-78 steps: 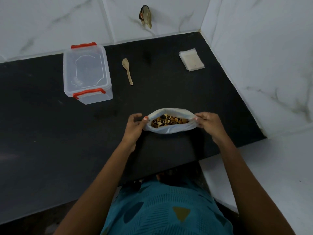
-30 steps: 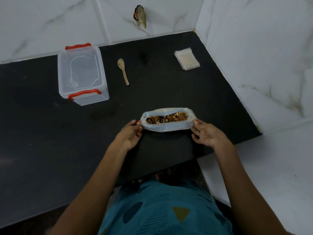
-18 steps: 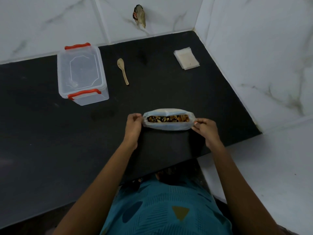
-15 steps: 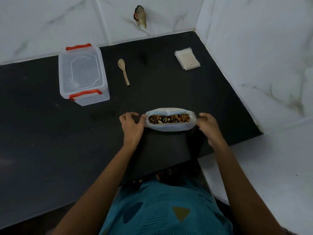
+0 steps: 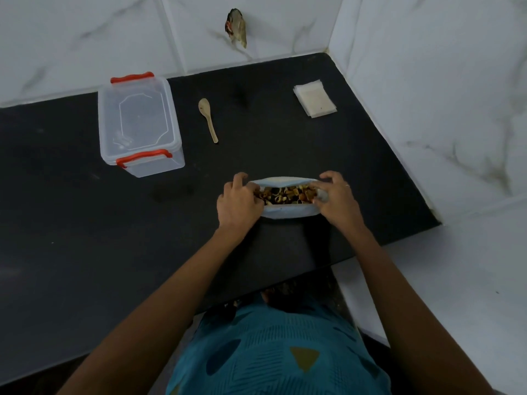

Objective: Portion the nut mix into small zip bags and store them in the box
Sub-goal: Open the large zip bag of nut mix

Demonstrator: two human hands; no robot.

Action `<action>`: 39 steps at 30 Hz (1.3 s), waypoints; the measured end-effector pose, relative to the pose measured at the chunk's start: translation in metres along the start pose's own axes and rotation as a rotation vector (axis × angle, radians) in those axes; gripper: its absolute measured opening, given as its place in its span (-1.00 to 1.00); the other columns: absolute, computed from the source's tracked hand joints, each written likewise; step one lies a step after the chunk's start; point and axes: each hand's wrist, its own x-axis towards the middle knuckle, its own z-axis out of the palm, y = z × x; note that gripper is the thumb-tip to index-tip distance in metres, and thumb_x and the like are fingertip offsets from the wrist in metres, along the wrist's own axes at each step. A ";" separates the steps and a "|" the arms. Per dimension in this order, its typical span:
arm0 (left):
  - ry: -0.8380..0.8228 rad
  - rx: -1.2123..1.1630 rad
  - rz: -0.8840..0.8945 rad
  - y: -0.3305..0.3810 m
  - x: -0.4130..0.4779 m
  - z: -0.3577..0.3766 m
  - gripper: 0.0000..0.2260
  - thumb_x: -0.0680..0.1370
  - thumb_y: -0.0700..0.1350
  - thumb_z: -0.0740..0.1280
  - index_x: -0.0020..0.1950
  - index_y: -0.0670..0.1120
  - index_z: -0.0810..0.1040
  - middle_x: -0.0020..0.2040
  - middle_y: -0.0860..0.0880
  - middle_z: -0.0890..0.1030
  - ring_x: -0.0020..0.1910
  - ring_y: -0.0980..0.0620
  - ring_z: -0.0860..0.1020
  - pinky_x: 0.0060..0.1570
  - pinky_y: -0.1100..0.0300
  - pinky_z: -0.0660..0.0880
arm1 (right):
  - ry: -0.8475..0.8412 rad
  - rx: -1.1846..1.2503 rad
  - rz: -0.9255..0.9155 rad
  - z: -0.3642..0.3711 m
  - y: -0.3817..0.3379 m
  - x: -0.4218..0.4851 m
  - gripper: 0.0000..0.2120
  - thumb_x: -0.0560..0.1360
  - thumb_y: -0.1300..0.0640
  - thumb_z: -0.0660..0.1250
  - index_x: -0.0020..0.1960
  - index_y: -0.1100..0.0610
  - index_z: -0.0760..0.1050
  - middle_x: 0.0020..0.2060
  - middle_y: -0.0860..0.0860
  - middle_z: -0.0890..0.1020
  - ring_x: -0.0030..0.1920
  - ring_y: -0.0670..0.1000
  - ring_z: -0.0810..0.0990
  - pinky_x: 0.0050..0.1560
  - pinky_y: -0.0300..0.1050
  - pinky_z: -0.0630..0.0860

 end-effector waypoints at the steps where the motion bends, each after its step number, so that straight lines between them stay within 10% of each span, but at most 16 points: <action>1: -0.051 -0.011 -0.015 0.001 0.000 -0.001 -0.62 0.52 -0.11 0.29 0.34 -0.07 0.41 0.43 -0.07 0.20 0.29 -0.11 0.33 0.13 0.02 0.43 | -0.051 -0.040 -0.002 -0.001 -0.001 0.001 -0.56 0.49 0.23 0.31 0.35 0.07 0.39 0.37 0.03 0.25 0.33 0.07 0.27 0.23 -0.03 0.36; 12: -0.408 -0.274 -0.037 -0.014 0.017 -0.004 -0.34 0.39 -0.21 0.44 0.39 0.08 0.22 0.40 -0.11 0.17 0.38 -0.14 0.19 0.30 -0.05 0.29 | -0.340 0.086 0.140 -0.003 0.007 0.017 -0.26 0.39 0.25 0.43 0.46 0.00 0.17 0.33 0.11 0.16 0.35 0.13 0.23 0.38 -0.01 0.27; 22: -0.393 -0.222 -0.010 -0.007 0.014 -0.006 -0.32 0.44 -0.32 0.35 0.44 0.09 0.16 0.44 -0.08 0.14 0.40 -0.14 0.15 0.30 -0.03 0.28 | -0.076 0.252 0.118 0.001 0.007 0.010 -0.63 0.47 0.27 0.34 0.26 0.13 0.47 0.09 -0.02 0.36 0.14 0.04 0.48 0.17 -0.05 0.46; 27: -0.269 -0.486 0.027 -0.014 0.017 -0.007 -0.67 0.44 -0.34 0.34 0.05 0.01 0.37 0.32 -0.10 0.28 0.35 -0.09 0.28 0.20 0.10 0.41 | -0.084 0.299 0.158 -0.005 0.010 0.008 -0.78 0.42 0.27 0.40 0.02 0.06 0.52 0.10 -0.01 0.39 0.08 -0.01 0.52 0.11 -0.11 0.49; 32: 0.167 -0.862 -0.384 -0.010 -0.006 0.002 -0.67 0.47 -0.21 0.38 0.13 -0.05 0.32 0.20 -0.03 0.29 0.14 0.07 0.36 0.11 0.23 0.38 | 0.010 0.079 0.180 -0.012 0.006 0.006 -0.82 0.46 0.04 0.36 -0.06 0.07 0.39 -0.05 -0.06 0.39 -0.13 -0.10 0.42 -0.15 -0.18 0.31; 35: 0.023 -1.098 -0.728 0.002 -0.018 0.020 -0.58 0.47 -0.08 0.39 0.19 -0.07 0.24 0.26 -0.11 0.29 0.13 -0.03 0.43 0.07 0.13 0.49 | 0.031 0.113 0.077 -0.011 -0.003 0.019 -0.85 0.46 0.09 0.36 0.00 0.06 0.45 0.05 -0.03 0.46 0.02 -0.06 0.46 -0.04 -0.14 0.38; 39: -0.030 -1.231 -0.746 0.019 -0.015 0.033 -0.62 0.49 -0.11 0.37 0.08 -0.07 0.16 0.23 -0.17 0.36 0.13 -0.06 0.49 -0.17 0.25 0.53 | -0.159 0.165 0.035 -0.003 -0.013 0.035 -0.72 0.48 0.17 0.34 0.19 0.07 0.52 0.16 -0.02 0.56 0.19 -0.04 0.50 0.15 -0.14 0.40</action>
